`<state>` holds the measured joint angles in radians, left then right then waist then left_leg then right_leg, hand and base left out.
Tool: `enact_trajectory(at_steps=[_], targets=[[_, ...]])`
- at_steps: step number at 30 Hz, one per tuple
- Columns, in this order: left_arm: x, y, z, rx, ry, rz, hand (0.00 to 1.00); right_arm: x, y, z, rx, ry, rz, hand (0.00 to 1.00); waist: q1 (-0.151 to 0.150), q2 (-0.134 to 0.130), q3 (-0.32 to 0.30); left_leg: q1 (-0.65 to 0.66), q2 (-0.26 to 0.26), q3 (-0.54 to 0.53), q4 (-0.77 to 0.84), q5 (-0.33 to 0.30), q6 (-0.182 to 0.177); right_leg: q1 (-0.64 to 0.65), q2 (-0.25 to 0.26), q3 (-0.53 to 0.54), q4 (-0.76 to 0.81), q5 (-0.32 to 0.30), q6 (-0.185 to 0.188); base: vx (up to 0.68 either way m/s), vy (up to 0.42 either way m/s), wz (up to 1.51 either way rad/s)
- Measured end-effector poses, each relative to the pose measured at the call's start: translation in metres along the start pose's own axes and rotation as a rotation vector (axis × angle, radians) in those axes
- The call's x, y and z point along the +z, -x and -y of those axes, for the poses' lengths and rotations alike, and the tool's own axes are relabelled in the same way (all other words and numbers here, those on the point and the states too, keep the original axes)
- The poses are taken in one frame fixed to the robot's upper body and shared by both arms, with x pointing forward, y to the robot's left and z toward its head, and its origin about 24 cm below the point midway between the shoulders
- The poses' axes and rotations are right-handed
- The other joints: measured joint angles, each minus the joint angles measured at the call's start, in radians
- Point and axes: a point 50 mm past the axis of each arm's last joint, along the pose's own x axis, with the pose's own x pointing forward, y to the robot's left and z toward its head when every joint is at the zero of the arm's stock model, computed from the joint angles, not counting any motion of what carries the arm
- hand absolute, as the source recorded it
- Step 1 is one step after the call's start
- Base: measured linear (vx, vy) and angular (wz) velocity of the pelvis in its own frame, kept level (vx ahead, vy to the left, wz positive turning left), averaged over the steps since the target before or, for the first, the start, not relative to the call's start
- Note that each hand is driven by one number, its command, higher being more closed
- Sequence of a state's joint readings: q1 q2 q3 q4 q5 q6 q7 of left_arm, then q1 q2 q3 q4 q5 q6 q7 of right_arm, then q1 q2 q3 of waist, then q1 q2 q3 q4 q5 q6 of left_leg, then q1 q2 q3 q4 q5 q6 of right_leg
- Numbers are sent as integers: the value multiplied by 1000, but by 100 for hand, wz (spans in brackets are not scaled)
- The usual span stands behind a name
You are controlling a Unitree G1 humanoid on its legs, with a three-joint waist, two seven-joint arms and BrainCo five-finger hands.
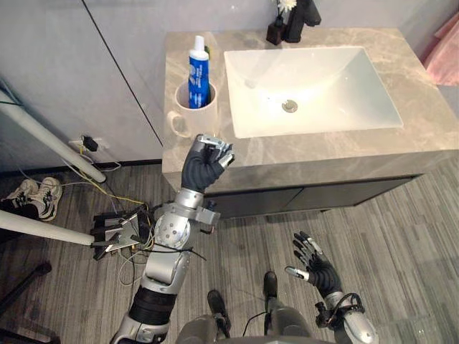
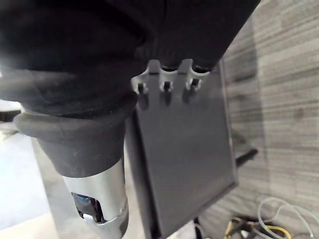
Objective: Organize washtable
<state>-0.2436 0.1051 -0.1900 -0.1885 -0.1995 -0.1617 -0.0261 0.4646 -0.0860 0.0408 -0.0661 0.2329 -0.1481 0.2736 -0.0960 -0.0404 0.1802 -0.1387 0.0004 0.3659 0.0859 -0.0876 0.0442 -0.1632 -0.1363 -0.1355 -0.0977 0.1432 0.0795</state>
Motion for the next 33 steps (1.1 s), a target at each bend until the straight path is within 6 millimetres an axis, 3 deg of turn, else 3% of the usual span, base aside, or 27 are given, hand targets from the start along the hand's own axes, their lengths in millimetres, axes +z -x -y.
enact_trajectory(at_steps=[9, 15, 33], targets=[[-7, -12, -4, 35, -29, -23, 100, 2, -2, 3, -21, 5, 10, 0, 0, 2, 48, -20, 1, 7, 4, -1, 0, -21, 1, 6, 0, 2, 2, 0, -3, -2], [-6, -18, -21, 129, -49, -18, 100, 6, -3, 9, -55, 15, 27, 0, -2, 4, 71, -41, 12, 36, 37, -26, 3, -41, 5, 33, 0, 6, 5, 3, -3, -13], [12, -24, -54, 301, -82, 75, 100, 16, -5, 8, -64, 25, 70, 0, 1, 2, 113, -50, 17, 36, 39, -26, 2, -49, 10, 32, 0, 8, 3, 0, 0, 0]])
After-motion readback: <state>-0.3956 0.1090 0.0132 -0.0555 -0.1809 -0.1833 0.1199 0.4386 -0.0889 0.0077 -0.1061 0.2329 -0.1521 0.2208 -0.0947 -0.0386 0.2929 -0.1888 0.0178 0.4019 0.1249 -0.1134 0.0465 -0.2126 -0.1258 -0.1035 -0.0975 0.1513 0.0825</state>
